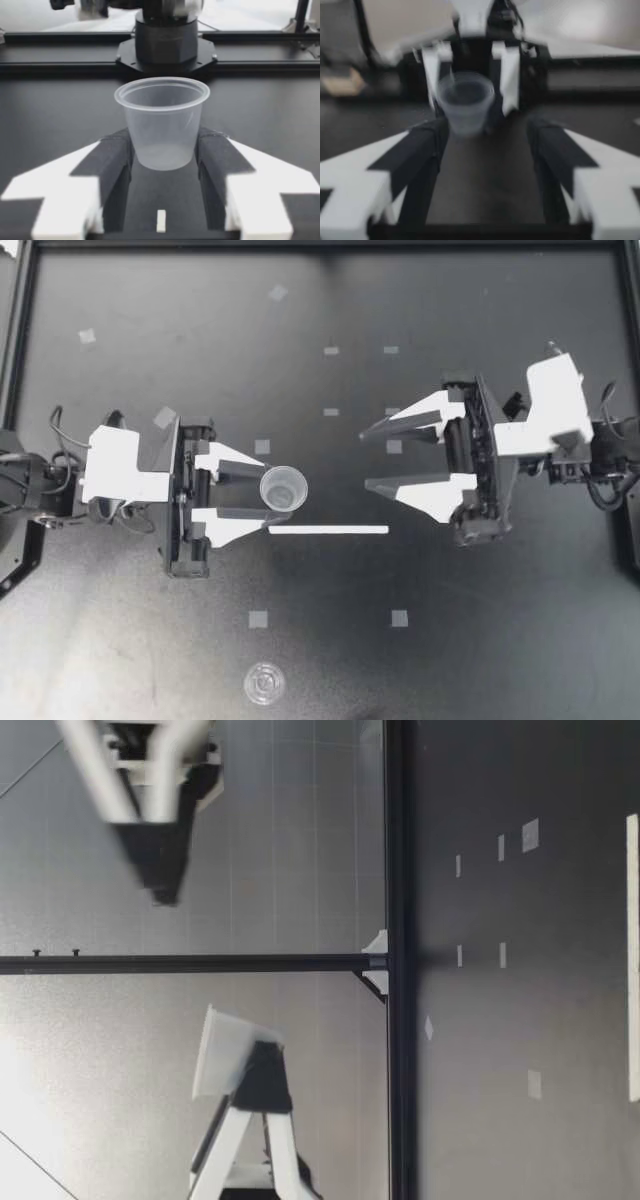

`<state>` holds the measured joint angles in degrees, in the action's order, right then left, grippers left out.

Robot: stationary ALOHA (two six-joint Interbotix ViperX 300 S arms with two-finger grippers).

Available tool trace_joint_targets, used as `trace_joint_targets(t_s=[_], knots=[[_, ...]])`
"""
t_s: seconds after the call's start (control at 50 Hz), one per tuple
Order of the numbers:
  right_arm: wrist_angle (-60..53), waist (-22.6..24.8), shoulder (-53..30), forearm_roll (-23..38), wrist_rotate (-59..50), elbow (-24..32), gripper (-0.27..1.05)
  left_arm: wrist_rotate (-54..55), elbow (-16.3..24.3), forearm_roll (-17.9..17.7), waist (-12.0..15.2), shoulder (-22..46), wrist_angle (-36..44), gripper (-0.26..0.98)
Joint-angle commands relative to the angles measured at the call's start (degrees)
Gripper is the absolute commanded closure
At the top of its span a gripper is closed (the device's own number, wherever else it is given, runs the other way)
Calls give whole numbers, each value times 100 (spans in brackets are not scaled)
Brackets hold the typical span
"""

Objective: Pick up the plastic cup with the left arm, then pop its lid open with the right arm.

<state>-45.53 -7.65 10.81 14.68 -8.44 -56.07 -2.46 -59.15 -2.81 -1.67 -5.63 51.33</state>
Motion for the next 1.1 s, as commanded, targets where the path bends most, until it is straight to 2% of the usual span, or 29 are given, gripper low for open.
trace_joint_targets(t_s=[0.0, 1.08], knots=[[114, 88, 97, -35, 237, 35, 14, 9, 97, 9, 18, -70, 70, 62], [97, 158, 35, -35, 185, 0, 14, 9, 123, 9, 9, -62, -53, 62]])
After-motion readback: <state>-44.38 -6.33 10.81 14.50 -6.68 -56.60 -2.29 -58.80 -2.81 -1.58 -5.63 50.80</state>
